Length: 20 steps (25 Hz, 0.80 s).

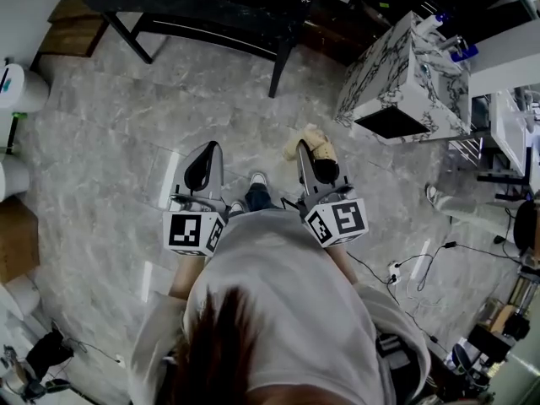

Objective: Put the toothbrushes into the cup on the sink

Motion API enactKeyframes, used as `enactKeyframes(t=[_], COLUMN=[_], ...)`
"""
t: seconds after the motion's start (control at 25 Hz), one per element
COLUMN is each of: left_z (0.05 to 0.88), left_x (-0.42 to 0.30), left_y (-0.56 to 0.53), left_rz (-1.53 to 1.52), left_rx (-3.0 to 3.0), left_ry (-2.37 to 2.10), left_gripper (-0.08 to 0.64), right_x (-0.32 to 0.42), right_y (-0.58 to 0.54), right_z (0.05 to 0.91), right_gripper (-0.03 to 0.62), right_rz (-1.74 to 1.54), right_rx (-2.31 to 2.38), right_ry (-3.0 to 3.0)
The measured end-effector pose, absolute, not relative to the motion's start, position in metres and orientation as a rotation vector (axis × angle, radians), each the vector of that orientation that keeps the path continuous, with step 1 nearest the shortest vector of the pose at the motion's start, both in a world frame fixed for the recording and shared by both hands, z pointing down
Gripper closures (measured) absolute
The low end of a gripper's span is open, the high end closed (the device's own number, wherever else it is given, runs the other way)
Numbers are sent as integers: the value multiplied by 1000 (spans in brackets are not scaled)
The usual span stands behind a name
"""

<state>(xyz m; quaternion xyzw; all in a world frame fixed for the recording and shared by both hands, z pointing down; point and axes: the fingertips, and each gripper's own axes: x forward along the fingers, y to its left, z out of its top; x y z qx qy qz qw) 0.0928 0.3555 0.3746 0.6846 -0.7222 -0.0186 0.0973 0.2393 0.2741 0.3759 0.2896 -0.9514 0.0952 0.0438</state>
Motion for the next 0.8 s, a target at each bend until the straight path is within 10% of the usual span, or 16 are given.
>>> enactKeyframes(t=[0.8], left_z=[378], left_x=[77], left_y=[295], left_rz=[-51], left_rx=[1930], left_ry=[-2184], left_gripper=[551], right_x=[254], right_y=[198], right_z=[389], right_gripper=[537], right_rz=[342], right_rx=[921], right_ry=[-2860])
